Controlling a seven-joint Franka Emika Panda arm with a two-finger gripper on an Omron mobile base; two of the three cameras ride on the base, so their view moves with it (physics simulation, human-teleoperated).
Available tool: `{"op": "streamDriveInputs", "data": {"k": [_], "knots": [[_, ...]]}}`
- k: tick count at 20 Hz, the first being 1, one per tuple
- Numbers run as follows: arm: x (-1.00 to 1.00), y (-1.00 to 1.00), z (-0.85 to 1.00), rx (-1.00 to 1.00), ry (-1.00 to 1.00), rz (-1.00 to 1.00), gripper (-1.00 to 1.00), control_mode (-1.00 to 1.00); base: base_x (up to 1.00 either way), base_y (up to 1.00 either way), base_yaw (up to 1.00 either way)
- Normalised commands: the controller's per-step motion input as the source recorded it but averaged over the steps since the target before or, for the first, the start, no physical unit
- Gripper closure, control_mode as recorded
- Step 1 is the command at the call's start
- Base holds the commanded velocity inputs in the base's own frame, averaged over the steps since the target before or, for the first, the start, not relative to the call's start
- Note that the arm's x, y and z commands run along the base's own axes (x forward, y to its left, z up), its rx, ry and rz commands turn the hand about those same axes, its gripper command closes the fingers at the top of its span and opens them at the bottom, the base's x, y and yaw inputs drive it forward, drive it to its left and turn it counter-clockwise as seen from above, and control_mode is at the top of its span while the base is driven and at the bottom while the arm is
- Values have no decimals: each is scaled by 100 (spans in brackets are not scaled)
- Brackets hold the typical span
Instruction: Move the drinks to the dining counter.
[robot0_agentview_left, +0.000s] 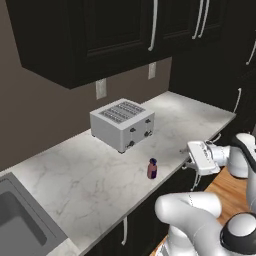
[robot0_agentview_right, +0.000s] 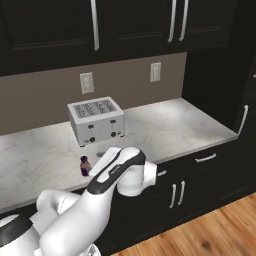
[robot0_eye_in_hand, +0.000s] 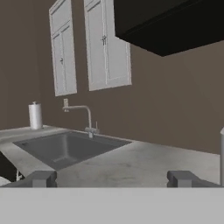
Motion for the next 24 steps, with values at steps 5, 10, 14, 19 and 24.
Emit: {"op": "streamDriveInputs", "data": {"k": [5,10,14,19,24], "knots": [[15,0,-5,0,-2,0,-100,-100,0,0,0],[6,0,-16,0,0,0,-100,-100,0,0,0],[3,5,-26,0,0,0,-100,-100,0,0,0],[6,4,-21,0,0,0,-100,-100,0,0,0],[5,9,-17,0,0,0,-100,-100,0,0,0]]}}
